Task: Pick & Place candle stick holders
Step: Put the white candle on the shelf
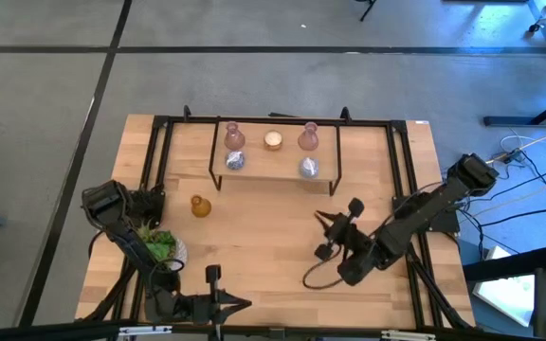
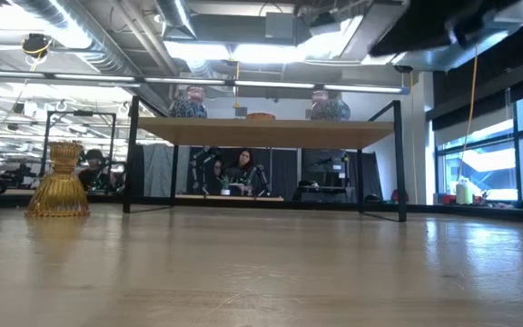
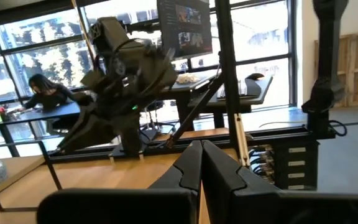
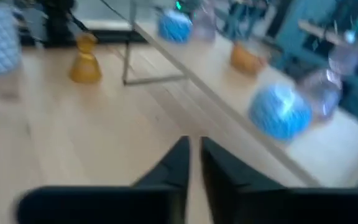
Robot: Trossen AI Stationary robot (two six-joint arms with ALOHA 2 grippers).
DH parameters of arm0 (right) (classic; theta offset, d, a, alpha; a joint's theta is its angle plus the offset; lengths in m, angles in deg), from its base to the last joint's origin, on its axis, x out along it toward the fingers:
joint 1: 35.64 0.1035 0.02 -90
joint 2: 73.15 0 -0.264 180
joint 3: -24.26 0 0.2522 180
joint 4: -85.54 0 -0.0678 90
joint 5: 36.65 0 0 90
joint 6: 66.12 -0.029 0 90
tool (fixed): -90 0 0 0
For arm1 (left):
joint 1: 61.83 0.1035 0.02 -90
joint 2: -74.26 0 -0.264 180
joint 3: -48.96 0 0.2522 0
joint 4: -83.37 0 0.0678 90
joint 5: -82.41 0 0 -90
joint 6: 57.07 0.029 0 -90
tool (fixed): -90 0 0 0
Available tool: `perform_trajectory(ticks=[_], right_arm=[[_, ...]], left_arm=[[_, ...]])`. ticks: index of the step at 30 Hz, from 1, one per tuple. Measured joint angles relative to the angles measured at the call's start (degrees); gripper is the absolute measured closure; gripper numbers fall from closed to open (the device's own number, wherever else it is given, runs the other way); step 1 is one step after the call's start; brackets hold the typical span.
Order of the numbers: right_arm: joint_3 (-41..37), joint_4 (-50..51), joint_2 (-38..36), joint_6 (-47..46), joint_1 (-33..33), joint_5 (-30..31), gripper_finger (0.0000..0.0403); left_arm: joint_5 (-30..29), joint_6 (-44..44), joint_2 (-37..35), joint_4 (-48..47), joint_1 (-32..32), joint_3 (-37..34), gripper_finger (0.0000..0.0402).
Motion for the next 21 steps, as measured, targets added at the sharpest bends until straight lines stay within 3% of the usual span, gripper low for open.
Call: perform_trajectory(ticks=[2,6,12,16,18,21], right_arm=[[-0.5,3.57,0.0,-4.43,-1.43,-4.15,0.0391],[-1.33,3.2,0.0,-4.84,-4.03,-14.42,0.0396],[-2.88,0.84,-0.1,-2.18,-5.14,-8.12,0.0399],[-4.76,-0.42,-0.17,-0.54,-8.73,-9.84,0.0401],[-6.9,-8.06,-0.32,6.15,-10.85,-13.9,0.0401],[-12.57,-30.53,-1.92,22.77,-13.75,-27.2,0.0401]], left_arm=[[-0.02,0.02,0.0,0.0,-0.34,0.0,0.04],[0.42,-0.3,0.0,0.02,-0.4,0.0,0.04],[0.46,0.44,0.0,-0.01,-0.33,0.0,0.04],[0.48,0.57,0.0,-0.02,-0.35,0.0,0.04],[0.5,0.57,0.0,-0.02,-0.35,0.0,0.04],[0.5,0.57,0.0,-0.02,-0.37,0.0,0.04]])
